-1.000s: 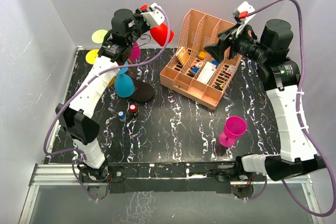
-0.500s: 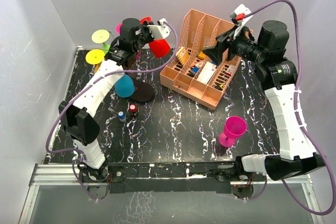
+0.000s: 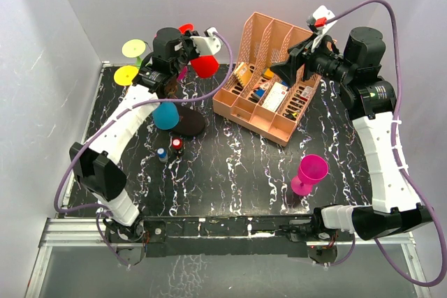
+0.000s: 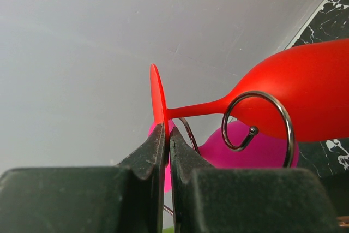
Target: Place the wine glass upside down on the wine glass rack
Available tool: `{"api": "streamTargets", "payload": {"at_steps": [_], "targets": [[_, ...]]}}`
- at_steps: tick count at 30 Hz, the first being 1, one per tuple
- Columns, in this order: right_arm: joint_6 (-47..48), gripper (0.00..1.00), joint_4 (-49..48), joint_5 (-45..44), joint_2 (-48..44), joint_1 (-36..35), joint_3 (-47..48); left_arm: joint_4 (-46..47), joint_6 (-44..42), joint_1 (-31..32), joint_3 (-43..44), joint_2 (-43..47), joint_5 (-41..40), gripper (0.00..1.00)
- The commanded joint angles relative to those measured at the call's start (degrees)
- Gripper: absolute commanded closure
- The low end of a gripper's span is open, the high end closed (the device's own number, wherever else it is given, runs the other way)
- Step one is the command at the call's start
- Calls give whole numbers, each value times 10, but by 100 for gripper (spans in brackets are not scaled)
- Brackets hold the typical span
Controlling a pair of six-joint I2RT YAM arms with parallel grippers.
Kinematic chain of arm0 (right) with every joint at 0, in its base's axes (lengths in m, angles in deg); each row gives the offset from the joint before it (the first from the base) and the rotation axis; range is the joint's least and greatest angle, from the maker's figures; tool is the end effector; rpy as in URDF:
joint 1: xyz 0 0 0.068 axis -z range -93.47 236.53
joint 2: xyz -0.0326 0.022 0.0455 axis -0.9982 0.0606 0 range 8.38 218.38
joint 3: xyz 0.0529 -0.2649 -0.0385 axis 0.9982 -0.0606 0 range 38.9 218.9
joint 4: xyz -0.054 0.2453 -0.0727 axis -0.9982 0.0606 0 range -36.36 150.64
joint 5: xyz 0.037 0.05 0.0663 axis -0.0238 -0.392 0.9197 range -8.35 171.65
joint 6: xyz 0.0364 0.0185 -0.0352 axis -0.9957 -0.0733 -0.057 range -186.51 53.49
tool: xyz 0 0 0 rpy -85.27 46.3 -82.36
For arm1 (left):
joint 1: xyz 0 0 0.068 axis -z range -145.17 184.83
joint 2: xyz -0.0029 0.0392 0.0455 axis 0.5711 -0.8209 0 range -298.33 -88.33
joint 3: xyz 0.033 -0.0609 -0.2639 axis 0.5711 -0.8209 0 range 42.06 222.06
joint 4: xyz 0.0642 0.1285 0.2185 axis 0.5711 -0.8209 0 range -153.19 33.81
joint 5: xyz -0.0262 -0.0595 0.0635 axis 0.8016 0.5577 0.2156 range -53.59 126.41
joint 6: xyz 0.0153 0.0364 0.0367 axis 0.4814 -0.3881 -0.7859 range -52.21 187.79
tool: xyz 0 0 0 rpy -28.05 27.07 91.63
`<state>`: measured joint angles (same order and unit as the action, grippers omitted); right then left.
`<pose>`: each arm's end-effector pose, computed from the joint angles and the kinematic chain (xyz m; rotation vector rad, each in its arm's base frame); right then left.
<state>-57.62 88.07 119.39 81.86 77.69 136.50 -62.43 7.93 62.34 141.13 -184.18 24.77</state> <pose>0.2382 0.0590 0.5033 -0.7322 1.5859 0.5736 0.3553 -0.1770 0.4440 1.0233 1.3019 0.5969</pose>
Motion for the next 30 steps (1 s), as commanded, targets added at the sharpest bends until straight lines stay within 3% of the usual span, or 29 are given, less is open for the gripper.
{"api": "streamTargets", "payload": {"at_steps": [1, 30], "targets": [[1, 22, -36, 9, -14, 5, -6, 3, -4, 2, -9, 45, -13, 100], [-3, 20, -42, 17, -16, 12, -14, -92, 18, 11, -20, 91, -8, 100]]}}
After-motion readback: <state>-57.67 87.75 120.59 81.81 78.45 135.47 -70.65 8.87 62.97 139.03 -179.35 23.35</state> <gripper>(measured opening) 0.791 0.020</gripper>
